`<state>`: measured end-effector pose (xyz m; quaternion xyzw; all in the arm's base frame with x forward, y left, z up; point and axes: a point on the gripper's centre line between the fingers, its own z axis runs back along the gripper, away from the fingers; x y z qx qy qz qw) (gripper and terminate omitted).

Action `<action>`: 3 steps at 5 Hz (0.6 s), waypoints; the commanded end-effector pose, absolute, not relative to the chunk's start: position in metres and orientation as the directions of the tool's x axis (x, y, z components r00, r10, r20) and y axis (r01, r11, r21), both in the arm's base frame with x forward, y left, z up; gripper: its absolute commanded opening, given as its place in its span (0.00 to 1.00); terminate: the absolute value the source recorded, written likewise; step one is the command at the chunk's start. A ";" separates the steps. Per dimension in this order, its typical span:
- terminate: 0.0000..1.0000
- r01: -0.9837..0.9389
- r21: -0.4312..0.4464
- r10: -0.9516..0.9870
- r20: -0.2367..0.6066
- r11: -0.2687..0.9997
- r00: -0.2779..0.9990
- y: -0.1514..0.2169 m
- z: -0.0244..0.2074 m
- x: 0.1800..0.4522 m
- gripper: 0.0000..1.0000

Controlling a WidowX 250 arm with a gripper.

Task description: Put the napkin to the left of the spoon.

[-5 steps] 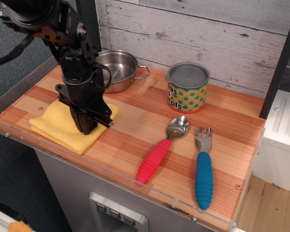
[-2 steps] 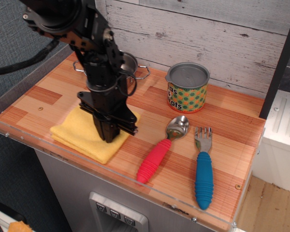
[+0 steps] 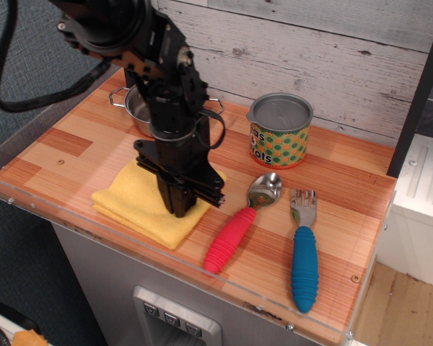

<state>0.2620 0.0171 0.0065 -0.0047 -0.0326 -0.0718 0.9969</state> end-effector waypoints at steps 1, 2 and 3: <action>0.00 0.119 -0.007 -0.118 0.062 0.993 0.991 0.013 0.008 0.260 0.00; 0.00 0.085 0.027 -0.086 0.051 0.996 0.995 0.017 0.009 0.259 0.00; 0.00 0.080 0.034 -0.082 0.048 0.996 0.995 0.020 0.011 0.259 0.00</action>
